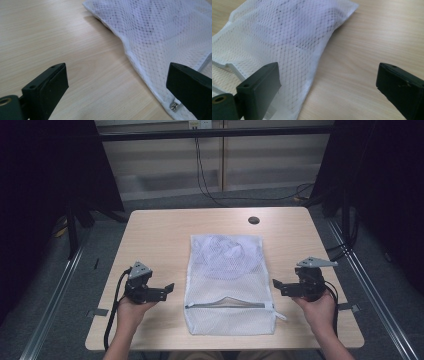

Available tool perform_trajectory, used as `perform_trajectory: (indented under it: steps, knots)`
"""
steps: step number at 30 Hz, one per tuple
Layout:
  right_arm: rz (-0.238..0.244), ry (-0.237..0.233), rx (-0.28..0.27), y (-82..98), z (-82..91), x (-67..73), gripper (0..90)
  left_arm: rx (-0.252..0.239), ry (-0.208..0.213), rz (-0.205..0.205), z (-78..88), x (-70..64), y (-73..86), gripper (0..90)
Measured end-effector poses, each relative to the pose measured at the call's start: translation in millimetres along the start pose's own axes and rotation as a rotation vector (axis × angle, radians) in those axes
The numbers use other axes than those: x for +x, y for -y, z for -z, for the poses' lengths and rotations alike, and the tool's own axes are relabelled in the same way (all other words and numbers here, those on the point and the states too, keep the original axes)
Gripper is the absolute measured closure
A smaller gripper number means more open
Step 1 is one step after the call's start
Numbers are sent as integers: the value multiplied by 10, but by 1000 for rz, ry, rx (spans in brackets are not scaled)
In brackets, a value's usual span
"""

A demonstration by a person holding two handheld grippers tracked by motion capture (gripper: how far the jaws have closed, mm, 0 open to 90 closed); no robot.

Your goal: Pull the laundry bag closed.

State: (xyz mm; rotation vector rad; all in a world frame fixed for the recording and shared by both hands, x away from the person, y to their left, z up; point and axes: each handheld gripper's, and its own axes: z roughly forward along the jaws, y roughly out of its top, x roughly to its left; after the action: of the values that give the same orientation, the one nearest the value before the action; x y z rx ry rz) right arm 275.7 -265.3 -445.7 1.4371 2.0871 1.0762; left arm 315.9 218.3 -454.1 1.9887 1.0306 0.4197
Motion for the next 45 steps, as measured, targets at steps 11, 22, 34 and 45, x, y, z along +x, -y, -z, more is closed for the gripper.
perform_trajectory:
  steps: [11, 22, 34, 45]
  knots:
    - [16, -84, 7, -111, -100, 194, 103, 58, 56, -5, -1, 3, 20, 31]
    - [23, -160, 37, -138, -176, 400, 163, 60, 79, 7, 61, 25, 23, 41]
    - [66, -193, 109, -184, -311, 705, 163, 74, 77, 7, 66, 80, 30, 41]
    - [73, -214, 143, -247, -432, 886, 175, 71, 75, 23, 66, 97, 38, 42]
